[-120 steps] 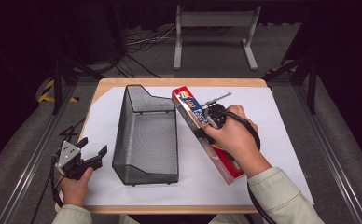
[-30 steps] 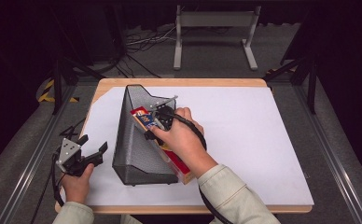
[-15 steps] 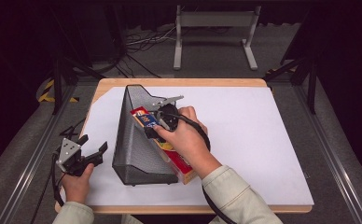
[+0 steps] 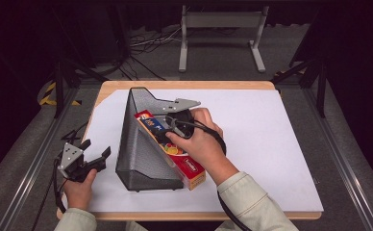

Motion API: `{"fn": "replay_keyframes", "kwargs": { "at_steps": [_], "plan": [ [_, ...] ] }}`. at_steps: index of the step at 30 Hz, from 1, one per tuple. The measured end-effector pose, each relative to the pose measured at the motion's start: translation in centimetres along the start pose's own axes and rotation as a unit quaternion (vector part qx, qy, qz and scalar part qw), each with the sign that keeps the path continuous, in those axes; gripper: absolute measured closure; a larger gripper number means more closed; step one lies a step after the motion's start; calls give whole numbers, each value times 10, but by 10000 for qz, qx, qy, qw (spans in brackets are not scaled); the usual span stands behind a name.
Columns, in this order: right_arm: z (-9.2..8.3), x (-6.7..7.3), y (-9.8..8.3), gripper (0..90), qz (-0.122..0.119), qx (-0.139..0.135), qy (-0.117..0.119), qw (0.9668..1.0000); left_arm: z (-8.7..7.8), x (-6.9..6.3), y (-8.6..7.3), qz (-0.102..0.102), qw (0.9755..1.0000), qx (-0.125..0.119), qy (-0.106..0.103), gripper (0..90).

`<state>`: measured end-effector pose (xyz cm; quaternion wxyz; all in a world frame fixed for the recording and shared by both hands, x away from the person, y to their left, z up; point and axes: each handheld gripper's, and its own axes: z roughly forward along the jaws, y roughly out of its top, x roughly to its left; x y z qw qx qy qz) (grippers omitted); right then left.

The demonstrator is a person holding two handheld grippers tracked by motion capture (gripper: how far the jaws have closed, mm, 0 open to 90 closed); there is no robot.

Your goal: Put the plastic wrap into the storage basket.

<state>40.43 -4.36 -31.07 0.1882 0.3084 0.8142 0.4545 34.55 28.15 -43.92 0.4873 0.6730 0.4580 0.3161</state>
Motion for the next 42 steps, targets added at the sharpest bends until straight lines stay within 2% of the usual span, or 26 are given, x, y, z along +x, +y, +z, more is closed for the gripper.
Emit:
{"fn": "replay_keyframes", "kwargs": {
  "at_steps": [7, 13, 21, 22, 28, 35, 42],
  "plan": [
    [-12, -8, -3, 230, 71, 4, 31, 10000, -1, 0, -1, -26, 10000, -1, 26, 205],
    [-29, -21, -7, 225, 28, 117, -146, 9998, -1, 0, -1, -26, 10000, 8, 31, 204],
    [-49, -42, -17, 224, 175, 199, -353, 9990, 0, -1, -1, 10, 10000, 36, 3, 205],
    [-56, -48, -20, 225, 206, 213, -410, 9987, 0, -1, -1, 11, 10000, 38, 0, 205],
    [-71, -61, -29, 221, 235, 258, -480, 9982, 0, -1, -2, 9, 10000, 60, 0, 205],
    [-91, -82, -42, 218, 458, 220, -659, 9965, 0, -1, -2, 15, 10000, 76, -2, 205],
    [-116, -108, -59, 216, 739, 136, -891, 9932, -1, -1, -3, -2, 10000, 80, 33, 204]
  ]
}}
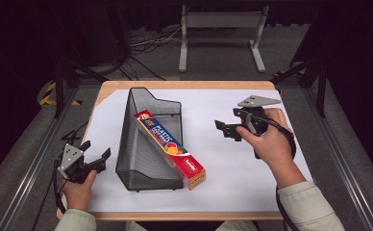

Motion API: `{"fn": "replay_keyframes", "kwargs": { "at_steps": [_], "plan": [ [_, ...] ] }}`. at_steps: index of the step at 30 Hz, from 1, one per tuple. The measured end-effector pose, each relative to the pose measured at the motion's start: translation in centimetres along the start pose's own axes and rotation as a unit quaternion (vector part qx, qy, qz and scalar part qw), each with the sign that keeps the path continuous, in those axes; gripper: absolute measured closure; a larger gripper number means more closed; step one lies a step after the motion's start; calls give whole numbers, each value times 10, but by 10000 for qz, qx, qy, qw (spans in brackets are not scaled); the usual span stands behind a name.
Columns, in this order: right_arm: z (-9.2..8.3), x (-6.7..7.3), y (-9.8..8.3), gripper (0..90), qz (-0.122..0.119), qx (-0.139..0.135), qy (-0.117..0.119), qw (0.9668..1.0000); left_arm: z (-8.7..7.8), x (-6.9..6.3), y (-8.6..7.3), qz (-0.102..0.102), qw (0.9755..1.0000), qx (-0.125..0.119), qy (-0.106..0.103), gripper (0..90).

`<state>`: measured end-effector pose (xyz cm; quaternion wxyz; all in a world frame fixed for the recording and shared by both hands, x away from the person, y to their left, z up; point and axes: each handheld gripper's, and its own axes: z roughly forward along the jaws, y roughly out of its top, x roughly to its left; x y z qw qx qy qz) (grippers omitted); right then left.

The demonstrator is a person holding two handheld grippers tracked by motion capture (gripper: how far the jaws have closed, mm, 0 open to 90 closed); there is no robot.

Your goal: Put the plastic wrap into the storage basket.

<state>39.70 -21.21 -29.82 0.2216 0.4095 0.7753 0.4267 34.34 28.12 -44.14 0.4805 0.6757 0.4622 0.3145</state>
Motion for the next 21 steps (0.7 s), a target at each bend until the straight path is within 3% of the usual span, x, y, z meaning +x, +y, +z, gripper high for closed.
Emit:
{"fn": "replay_keyframes", "kwargs": {
  "at_steps": [4, 12, 21],
  "plan": [
    [-7, -15, -8, 202, 84, -40, 41, 9999, 0, 0, 0, 4, 10000, 1, 3, 204],
    [-23, -52, -38, 201, 181, -160, -249, 9994, 1, -1, -1, 48, 10000, 43, 4, 204],
    [-26, -74, -71, 186, 515, -177, -423, 9976, 1, 0, -3, 38, 10000, 77, 40, 203]
  ]
}}
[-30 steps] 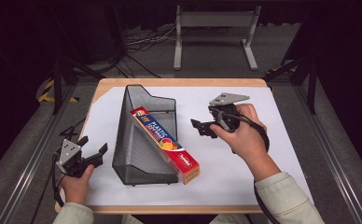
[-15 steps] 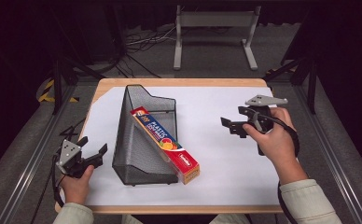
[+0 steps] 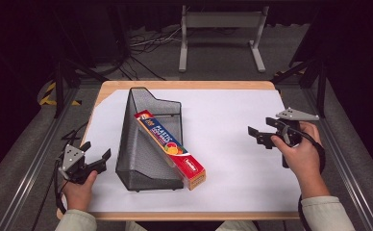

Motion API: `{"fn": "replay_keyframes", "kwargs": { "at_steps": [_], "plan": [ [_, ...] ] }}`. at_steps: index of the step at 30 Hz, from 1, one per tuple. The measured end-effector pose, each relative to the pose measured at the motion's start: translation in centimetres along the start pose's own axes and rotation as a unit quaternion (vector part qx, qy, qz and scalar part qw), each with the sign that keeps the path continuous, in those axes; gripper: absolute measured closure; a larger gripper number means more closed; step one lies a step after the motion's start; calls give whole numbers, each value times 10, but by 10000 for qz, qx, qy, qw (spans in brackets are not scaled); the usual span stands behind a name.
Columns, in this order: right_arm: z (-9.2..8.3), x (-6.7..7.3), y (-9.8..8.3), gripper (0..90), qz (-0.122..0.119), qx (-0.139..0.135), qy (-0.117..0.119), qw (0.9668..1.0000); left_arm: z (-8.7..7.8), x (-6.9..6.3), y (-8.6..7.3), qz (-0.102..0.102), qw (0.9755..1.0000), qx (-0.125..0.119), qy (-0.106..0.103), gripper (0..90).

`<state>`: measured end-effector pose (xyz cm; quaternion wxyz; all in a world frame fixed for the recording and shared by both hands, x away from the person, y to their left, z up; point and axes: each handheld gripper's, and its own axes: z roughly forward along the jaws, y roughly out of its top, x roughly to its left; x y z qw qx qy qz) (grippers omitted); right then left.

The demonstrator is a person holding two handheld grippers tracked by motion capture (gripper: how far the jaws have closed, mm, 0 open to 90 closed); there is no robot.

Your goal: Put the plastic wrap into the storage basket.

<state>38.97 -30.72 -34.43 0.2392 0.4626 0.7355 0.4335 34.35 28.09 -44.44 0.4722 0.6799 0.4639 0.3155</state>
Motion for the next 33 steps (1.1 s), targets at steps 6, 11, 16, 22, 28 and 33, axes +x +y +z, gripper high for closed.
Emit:
{"fn": "replay_keyframes", "kwargs": {
  "at_steps": [6, 11, 16, 22, 28, 33],
  "plan": [
    [4, -9, -22, 186, 117, -34, -83, 9999, 0, 0, 0, 15, 10000, 8, 3, 203],
    [8, -15, -43, 187, 235, -55, -143, 9996, 1, 0, -1, 5, 10000, 5, 1, 203],
    [13, -19, -61, 187, 412, 16, -191, 9990, 1, -1, -1, 10, 10000, 10, 12, 202],
    [18, -21, -73, 187, 467, 115, -265, 9985, 1, -1, 0, 13, 10000, -4, 16, 201],
    [23, -19, -80, 182, 518, 188, -333, 9979, 1, -1, 0, -9, 10000, -20, 12, 200],
    [22, -17, -81, 173, 533, 153, -316, 9980, 1, 0, 0, -6, 10000, -31, 2, 200]
  ]
}}
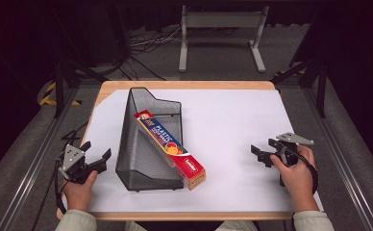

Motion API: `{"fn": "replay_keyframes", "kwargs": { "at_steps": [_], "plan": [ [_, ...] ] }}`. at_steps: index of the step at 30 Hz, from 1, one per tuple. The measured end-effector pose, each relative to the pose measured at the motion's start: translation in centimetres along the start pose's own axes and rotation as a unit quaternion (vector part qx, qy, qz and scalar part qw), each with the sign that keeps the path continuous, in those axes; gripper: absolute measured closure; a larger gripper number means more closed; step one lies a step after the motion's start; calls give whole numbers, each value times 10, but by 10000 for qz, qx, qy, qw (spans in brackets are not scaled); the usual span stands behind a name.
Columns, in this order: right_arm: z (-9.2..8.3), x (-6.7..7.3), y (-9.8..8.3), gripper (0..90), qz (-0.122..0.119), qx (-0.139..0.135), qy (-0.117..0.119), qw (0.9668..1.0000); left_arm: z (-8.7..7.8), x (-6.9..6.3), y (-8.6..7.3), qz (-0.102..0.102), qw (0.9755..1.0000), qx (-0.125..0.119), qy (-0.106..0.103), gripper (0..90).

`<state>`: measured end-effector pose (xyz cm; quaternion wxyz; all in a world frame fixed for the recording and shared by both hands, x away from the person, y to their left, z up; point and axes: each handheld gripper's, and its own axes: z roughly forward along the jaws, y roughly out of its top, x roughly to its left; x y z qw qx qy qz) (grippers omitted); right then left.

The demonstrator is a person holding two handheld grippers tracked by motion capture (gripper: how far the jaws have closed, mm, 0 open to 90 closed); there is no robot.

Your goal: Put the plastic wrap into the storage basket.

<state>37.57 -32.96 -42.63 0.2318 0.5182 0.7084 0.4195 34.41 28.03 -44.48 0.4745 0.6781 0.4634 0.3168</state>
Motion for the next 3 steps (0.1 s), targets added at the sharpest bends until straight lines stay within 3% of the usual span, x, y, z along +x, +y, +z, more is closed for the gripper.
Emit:
{"fn": "replay_keyframes", "kwargs": {
  "at_steps": [3],
  "plan": [
    [-1, 0, -1, 172, 34, -37, 20, 10000, 0, 0, 0, -19, 10000, -8, 3, 199]
  ]
}}
